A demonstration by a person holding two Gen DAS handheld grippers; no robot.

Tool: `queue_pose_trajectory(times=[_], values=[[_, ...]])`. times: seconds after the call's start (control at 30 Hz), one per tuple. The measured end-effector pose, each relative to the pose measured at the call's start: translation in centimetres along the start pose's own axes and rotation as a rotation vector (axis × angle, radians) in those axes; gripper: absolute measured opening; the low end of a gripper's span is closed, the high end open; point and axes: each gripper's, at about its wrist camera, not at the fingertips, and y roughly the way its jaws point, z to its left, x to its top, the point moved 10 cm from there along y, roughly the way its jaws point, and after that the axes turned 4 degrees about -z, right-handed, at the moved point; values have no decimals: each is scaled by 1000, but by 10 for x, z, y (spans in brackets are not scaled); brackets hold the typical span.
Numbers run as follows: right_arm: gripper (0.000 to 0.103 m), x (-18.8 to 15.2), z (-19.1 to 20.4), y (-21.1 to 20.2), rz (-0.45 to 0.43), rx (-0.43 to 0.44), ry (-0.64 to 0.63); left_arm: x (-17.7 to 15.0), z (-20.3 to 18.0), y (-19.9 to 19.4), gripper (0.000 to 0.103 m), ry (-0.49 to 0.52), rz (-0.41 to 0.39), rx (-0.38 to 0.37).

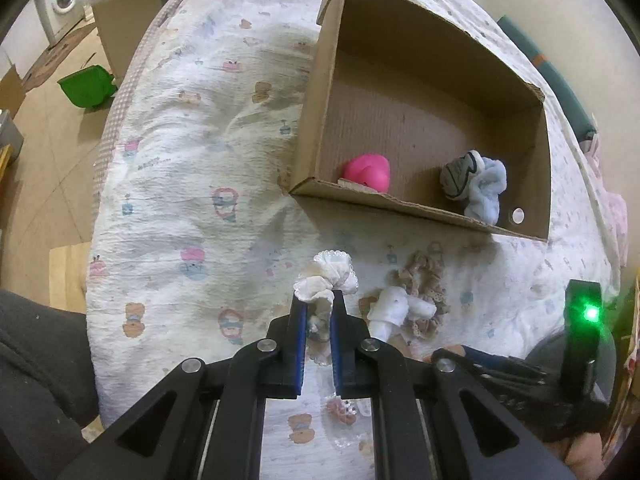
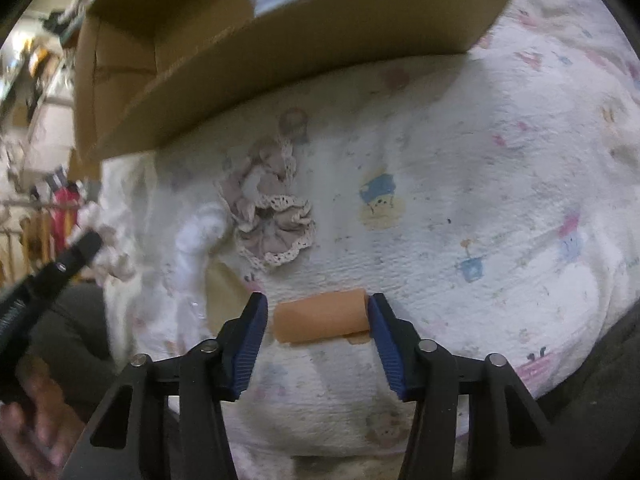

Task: Organize soft objects
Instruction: 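Grasp the white lace scrunchie with the left tool while the right tool grasps the orange foam roll, then carry the scrunchie and foam roll into the box and release both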

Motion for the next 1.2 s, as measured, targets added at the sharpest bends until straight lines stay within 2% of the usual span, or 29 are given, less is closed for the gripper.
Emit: queue_pose_trajectory(times=[0.13, 0.2, 0.4, 0.63, 0.73, 0.97, 1.2], values=[[24, -3, 1, 2, -6, -41, -37, 1, -2, 1, 10, 7, -11, 3], [8, -4, 6, 2, -13, -29, -50, 1, -2, 1, 10, 6, -13, 4], [7, 0, 20, -21, -112, 9, -83, 0, 0, 3, 10, 14, -18, 23], [7, 18, 23, -59, -283, 71, -41, -1, 2, 0, 10, 19, -32, 35], [7, 25, 23, -71, -328, 98, -28, -1, 0, -4, 10, 35, -49, 38], [7, 31, 30, -87, -369, 120, -39, 1, -2, -12, 10, 60, -86, 55], [7, 42, 34, -112, -414, 135, -51, 13, -7, -31, 10, 66, -126, 39]])
